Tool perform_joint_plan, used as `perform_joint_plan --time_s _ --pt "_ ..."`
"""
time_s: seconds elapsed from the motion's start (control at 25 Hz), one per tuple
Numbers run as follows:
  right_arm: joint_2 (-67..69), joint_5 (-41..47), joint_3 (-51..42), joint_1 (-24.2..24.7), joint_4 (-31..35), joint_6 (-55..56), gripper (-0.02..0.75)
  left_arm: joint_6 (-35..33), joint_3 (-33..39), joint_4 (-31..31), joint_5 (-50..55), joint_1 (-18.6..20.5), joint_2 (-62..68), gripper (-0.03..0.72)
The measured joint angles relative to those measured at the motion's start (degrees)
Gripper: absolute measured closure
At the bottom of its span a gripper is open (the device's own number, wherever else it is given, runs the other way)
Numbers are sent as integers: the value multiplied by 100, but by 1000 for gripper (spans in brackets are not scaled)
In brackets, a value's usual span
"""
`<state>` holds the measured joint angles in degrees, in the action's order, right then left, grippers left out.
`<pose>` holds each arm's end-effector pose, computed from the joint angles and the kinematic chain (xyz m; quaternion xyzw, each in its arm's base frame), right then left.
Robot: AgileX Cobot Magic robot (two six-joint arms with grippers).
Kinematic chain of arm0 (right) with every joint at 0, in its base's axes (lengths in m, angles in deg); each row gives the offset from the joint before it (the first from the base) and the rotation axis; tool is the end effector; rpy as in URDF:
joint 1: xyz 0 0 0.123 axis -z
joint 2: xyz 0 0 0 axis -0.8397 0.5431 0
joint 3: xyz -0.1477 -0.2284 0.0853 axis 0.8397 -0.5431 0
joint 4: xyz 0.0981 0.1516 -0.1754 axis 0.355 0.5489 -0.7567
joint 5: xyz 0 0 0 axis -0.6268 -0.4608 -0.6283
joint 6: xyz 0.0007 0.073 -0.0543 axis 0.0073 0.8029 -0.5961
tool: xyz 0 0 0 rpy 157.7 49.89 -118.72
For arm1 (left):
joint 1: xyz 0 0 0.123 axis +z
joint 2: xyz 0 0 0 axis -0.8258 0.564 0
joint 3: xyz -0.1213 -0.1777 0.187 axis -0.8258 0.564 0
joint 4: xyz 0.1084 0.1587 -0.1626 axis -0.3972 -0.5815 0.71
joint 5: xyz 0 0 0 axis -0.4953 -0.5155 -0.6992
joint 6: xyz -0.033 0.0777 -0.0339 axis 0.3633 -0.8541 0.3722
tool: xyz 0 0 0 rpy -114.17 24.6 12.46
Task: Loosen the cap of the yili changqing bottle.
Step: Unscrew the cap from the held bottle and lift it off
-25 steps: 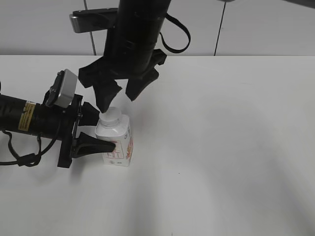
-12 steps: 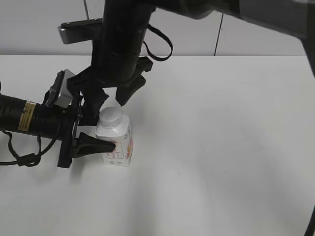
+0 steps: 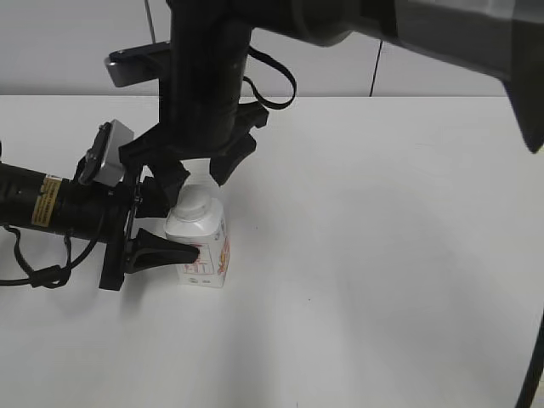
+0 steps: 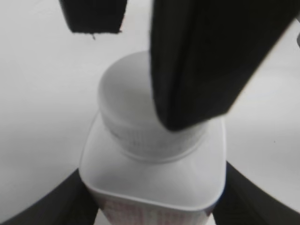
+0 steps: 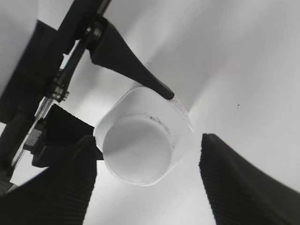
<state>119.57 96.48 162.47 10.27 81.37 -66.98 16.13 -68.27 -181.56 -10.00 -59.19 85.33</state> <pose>0.3216 0.3589 0.2242 -0.3623 0.9222 0.1070 0.0831 0.3090 -0.0986 0.0975 0.5946 0.6201 -0.3480 0.3752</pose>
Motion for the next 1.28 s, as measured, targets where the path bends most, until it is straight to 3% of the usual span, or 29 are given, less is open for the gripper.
perform_joint_plan --time_s 1.28 --pt "104 0 0 -32 58 19 263 0 0 0 5 0 0 266"
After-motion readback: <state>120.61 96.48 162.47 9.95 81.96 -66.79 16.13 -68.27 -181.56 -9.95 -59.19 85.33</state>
